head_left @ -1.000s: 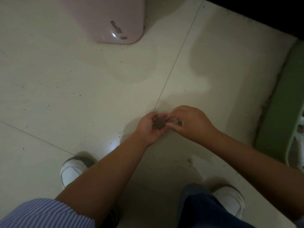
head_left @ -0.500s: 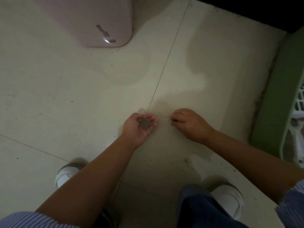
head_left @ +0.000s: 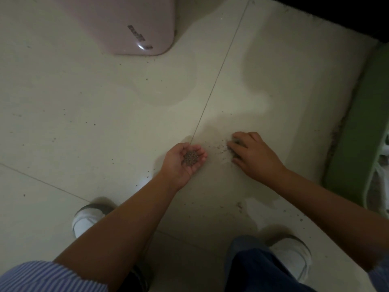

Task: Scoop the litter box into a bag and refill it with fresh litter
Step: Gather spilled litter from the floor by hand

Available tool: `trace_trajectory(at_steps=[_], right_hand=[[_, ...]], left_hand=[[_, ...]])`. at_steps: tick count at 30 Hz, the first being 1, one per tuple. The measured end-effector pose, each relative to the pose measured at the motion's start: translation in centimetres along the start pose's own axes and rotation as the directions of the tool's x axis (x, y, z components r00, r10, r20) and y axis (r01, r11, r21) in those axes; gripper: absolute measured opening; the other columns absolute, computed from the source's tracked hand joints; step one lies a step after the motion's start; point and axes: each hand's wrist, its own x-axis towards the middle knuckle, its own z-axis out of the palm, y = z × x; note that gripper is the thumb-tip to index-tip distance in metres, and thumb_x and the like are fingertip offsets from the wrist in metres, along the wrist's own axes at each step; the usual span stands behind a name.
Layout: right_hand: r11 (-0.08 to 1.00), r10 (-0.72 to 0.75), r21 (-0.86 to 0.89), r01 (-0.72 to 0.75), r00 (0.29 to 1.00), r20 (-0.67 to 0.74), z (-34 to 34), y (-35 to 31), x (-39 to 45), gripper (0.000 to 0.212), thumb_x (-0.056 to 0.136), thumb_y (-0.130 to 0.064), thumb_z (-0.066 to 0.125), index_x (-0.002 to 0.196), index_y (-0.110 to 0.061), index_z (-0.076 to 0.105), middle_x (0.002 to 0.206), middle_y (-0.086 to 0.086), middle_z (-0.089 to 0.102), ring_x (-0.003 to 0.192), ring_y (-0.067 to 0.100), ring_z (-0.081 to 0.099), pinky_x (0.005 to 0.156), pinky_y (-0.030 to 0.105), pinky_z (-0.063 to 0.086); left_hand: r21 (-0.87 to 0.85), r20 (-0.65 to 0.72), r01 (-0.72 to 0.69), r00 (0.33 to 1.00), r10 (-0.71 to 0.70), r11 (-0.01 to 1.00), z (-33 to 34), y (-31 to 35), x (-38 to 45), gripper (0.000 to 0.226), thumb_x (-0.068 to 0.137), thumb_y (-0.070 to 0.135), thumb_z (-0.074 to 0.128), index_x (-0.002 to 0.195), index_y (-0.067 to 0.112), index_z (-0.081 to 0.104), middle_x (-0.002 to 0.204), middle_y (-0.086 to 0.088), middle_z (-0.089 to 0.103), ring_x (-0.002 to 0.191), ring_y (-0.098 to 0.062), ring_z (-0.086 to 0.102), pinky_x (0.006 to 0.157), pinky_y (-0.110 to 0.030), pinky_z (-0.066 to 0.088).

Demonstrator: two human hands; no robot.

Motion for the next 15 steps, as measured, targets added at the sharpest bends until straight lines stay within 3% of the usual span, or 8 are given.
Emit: trace_trajectory(at_steps=[4, 8, 10, 12, 15], right_hand=[[0.999, -0.016, 0.034, 0.016, 1.000, 0.000, 0.3, -0.7, -0.1, 0.037, 0.042, 0.011, 0.085, 0.075, 0.007, 0.068, 0.077, 0.019, 0.067, 0.063, 0.032, 0.063, 0.045, 0.026, 0.052], [0.999, -0.010, 0.044, 0.009, 1.000, 0.026, 0.4, -0.9, 0.2, 0.031, 0.038, 0.019, 0.079, 0.063, 0.009, 0.065, 0.064, 0.019, 0.063, 0.054, 0.031, 0.061, 0.041, 0.023, 0.050], [0.999, -0.047, 0.011, 0.047, 0.999, 0.016, 0.1, -1.1, 0.4, 0.016, 0.045, 0.017, 0.063, 0.058, 0.006, 0.063, 0.059, 0.019, 0.061, 0.049, 0.030, 0.060, 0.039, 0.021, 0.046], [1.000, -0.021, -0.002, 0.021, 0.997, 0.069, 0.0, -1.5, 0.7, 0.016, 0.052, 0.009, 0.045, 0.051, 0.002, 0.058, 0.054, 0.015, 0.057, 0.045, 0.029, 0.057, 0.037, 0.017, 0.041], [0.986, 0.121, 0.097, -0.135, 0.983, 0.135, -0.7, -2.0, 1.7, 0.010, 0.048, 0.009, 0.064, 0.050, 0.003, 0.057, 0.053, 0.018, 0.057, 0.047, 0.031, 0.060, 0.040, 0.019, 0.044]], left_hand=[[-0.012, -0.012, 0.003, 1.000, -0.003, 1.000, 0.1, 0.0, 0.1, 0.038, 0.096, 0.016, 0.033, 0.072, -0.004, 0.055, 0.045, -0.009, 0.062, 0.041, -0.017, 0.063, 0.042, -0.015, 0.051], [-0.026, -0.021, 0.002, 1.000, -0.003, 1.000, 0.2, -0.1, 0.0, 0.038, 0.096, 0.017, 0.035, 0.072, -0.004, 0.056, 0.047, -0.010, 0.063, 0.045, -0.019, 0.065, 0.045, -0.019, 0.054], [-0.030, -0.035, 0.006, 0.999, -0.007, 1.000, 0.2, -0.1, 0.0, 0.040, 0.097, 0.020, 0.035, 0.073, -0.004, 0.056, 0.048, -0.011, 0.063, 0.055, -0.023, 0.064, 0.048, -0.021, 0.055], [-0.044, -0.043, 0.012, 0.999, -0.014, 0.999, 0.3, 0.0, -0.1, 0.044, 0.099, 0.023, 0.034, 0.074, -0.005, 0.056, 0.049, -0.012, 0.064, 0.067, -0.026, 0.060, 0.049, -0.023, 0.055], [-0.071, -0.039, 0.018, 0.999, -0.021, 0.997, 0.4, 0.0, -0.1, 0.049, 0.101, 0.027, 0.030, 0.076, -0.007, 0.056, 0.049, -0.014, 0.064, 0.073, -0.028, 0.058, 0.049, -0.024, 0.056]])
